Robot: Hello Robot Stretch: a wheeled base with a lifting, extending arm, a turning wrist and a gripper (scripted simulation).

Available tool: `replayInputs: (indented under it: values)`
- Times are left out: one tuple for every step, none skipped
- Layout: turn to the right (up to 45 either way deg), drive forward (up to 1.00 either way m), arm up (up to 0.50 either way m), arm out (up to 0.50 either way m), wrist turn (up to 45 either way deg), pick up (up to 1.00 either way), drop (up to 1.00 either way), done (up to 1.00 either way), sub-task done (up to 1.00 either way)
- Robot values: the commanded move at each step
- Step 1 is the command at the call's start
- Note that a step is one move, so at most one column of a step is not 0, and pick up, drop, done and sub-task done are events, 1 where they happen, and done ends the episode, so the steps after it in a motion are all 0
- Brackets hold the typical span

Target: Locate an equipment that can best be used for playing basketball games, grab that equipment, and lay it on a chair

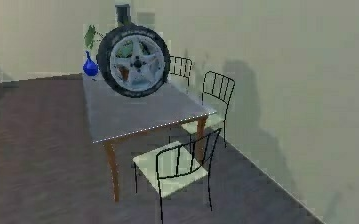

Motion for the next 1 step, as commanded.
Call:
replayInputs:
  values:
    - [45.0, 0.0, 0.0, 0.0, 0.0, 0.0, 0.0, 0.0, 0.0]
